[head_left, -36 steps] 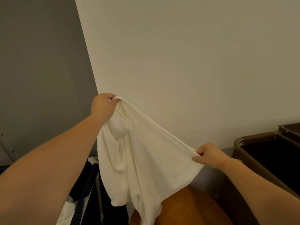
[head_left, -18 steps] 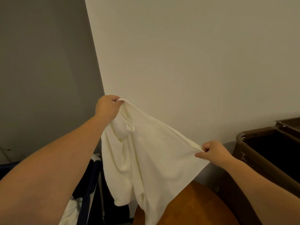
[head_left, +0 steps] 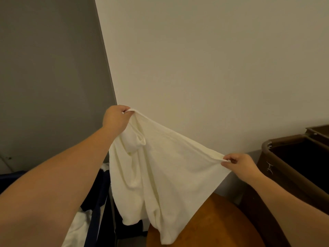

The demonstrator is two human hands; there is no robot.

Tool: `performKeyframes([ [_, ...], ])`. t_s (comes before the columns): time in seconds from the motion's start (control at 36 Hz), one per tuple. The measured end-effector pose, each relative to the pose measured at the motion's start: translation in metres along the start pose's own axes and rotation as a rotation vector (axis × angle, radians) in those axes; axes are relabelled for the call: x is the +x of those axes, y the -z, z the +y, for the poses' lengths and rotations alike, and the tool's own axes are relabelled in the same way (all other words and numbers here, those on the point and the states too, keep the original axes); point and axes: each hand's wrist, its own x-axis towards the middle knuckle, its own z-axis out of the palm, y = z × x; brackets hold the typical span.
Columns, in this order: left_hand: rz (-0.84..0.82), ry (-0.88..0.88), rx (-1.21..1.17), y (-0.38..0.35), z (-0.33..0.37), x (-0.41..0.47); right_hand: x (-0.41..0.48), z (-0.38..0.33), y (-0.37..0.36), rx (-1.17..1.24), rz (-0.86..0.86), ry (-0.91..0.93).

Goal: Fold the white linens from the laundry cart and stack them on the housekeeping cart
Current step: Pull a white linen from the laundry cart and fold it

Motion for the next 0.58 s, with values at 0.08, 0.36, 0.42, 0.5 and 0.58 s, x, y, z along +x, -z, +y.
performKeyframes([
  [0.08,-0.004,0.016,0.005,-0.006,0.0,-0.001,0.004,0.002,0.008,0.098,0.051,0.004],
  [0.36,-0.198,0.359,0.369,-0.043,-0.018,-0.033,0.049,0.037,0.037,0.238,0.145,-0.225],
  [0.42,-0.223,0.456,0.365,-0.051,-0.022,-0.049,0.056,0.053,0.038,0.186,0.118,-0.286],
  [0.5,-0.225,0.531,0.317,-0.062,-0.03,-0.069,0.058,0.074,0.033,0.104,0.078,-0.318],
  [0.58,-0.284,0.567,0.225,-0.078,-0.03,-0.084,0.058,0.089,0.027,0.04,0.035,-0.311],
])
